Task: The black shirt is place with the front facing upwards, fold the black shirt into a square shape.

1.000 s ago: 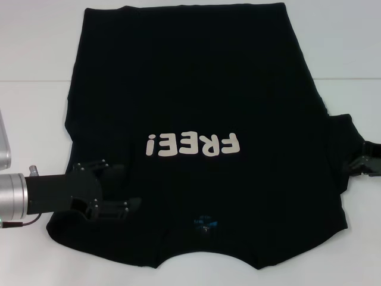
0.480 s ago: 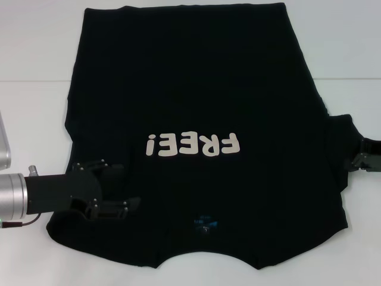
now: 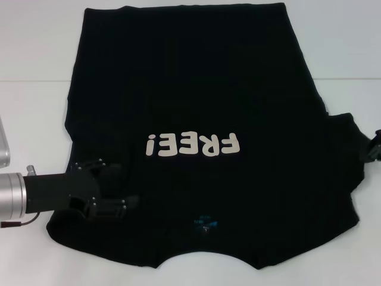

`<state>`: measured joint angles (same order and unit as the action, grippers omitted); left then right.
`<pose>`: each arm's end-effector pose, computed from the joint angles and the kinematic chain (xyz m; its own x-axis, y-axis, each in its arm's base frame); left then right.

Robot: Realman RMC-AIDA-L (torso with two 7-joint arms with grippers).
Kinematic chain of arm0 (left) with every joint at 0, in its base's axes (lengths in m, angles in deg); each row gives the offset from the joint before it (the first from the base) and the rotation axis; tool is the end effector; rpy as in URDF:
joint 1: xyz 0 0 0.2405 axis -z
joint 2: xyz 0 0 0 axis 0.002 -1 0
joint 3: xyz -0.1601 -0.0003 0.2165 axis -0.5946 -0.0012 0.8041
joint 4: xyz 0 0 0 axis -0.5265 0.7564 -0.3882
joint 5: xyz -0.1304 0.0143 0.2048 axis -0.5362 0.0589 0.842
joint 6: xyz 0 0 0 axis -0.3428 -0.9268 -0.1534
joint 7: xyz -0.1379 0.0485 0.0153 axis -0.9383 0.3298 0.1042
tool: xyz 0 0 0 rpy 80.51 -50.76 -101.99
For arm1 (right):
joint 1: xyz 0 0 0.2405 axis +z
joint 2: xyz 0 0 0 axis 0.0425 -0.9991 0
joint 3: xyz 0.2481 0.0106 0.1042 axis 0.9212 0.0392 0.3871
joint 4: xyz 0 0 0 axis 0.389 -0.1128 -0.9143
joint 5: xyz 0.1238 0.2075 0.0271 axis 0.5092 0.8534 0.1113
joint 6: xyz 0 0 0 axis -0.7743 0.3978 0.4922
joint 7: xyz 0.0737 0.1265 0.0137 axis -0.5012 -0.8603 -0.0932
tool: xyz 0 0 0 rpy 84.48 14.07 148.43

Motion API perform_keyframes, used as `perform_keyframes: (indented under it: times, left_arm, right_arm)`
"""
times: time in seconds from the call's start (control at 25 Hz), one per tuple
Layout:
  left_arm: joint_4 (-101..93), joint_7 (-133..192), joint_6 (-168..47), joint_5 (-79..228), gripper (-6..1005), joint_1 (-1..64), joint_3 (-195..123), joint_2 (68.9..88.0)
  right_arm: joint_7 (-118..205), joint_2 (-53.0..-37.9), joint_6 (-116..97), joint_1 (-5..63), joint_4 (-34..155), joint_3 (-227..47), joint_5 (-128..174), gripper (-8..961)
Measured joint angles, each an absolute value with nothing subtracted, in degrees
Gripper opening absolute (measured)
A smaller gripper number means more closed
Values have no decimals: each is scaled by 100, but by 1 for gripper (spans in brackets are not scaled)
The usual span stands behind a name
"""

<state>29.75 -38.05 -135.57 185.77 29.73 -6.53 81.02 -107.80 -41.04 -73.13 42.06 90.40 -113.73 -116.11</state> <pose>-0.3348 0.3608 -0.0028 0.8913 0.2722 0.3626 0.3897 -0.8686 -0.3060 0.3379 0.4472 0.0729 0.0182 -0.9128 -0.4079 -0.9599 0.0981 -0.2625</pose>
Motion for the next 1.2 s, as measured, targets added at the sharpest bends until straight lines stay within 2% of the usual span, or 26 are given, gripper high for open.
perform_keyframes:
  times: [0.4, 0.84, 1.04, 1.2]
  left_arm:
    - [2969, -3882, -13479, 18577, 884, 2956, -673, 8103]
    - [2944, -3884, -13442, 18567, 883, 2981, -676, 8103]
    - [2944, -3884, -13436, 18561, 882, 2969, -675, 8115]
    - [2944, -3884, -13434, 18559, 882, 2954, -674, 8126]
  right_arm:
    - [-10503, -4029, -7745, 4011, 9634, -11416, -10975, 19]
    - [-10262, -4032, -7766, 4664, 9654, -12241, -11018, 18]
    - [-10255, -4143, -7771, 5156, 9639, -13049, -11051, 17]
    - [-10254, -4339, -7800, 5477, 9635, -13701, -11256, 16]
